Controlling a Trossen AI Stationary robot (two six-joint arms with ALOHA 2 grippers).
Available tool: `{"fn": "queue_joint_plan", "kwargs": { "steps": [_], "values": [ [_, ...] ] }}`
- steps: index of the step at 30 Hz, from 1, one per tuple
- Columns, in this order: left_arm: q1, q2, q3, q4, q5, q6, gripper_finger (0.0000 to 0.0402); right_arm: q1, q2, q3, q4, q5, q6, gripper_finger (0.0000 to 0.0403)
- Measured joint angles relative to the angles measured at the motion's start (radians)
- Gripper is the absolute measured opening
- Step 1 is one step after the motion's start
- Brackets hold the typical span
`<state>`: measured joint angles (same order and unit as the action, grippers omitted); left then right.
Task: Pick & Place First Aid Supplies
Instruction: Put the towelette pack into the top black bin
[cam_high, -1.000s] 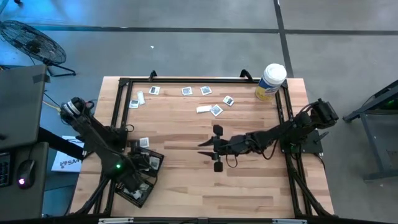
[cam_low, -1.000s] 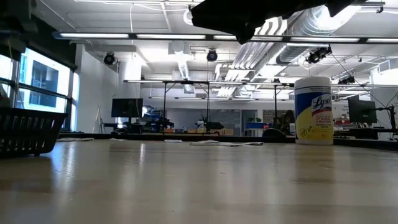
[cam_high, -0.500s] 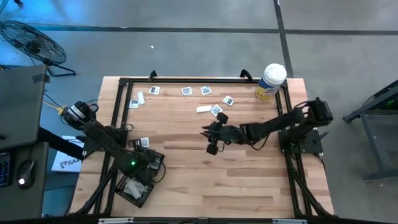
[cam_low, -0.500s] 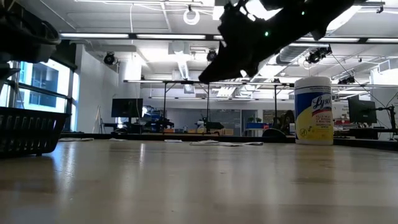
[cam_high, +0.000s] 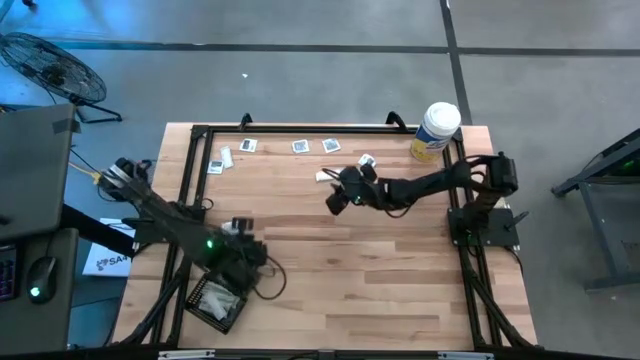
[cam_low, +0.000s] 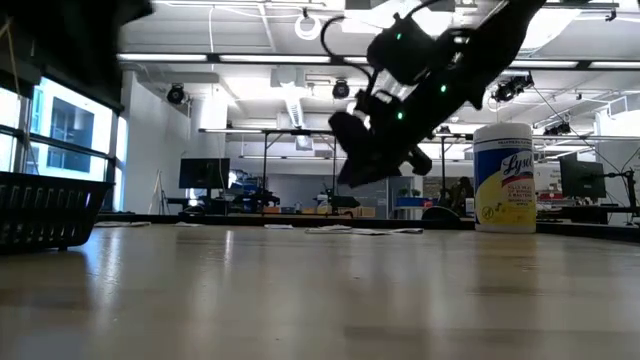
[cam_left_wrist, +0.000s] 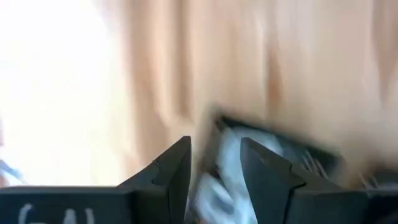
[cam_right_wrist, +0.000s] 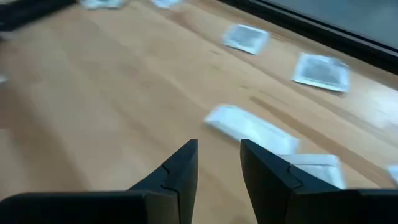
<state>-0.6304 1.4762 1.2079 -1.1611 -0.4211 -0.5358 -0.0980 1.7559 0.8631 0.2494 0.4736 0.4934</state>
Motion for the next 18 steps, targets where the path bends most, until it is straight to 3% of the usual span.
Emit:
{"fn": "queue_joint_plan", "kwargs": {
  "steps": [3,8,13,18],
  "values": [
    [0.051,-0.063,-0.035,0.111,-0.121,0.09,0.0135,-0.026,0.043,0.0,-0.003,0.028,0.004,0.0114],
    [0.156,-0.179,-0.215,0.498,-0.17,0.25,0.0135,-0.076,0.103,0.0,-0.065,0.027,0.052,0.0114],
    [0.233,-0.202,-0.386,0.898,-0.191,0.405,0.0135,-0.119,0.125,0.0,-0.111,-0.014,0.087,0.0114],
    [0.29,-0.202,-0.41,0.927,-0.152,0.444,0.0135,-0.127,0.124,0.002,-0.124,-0.097,0.055,0.0114]
  ]
}}
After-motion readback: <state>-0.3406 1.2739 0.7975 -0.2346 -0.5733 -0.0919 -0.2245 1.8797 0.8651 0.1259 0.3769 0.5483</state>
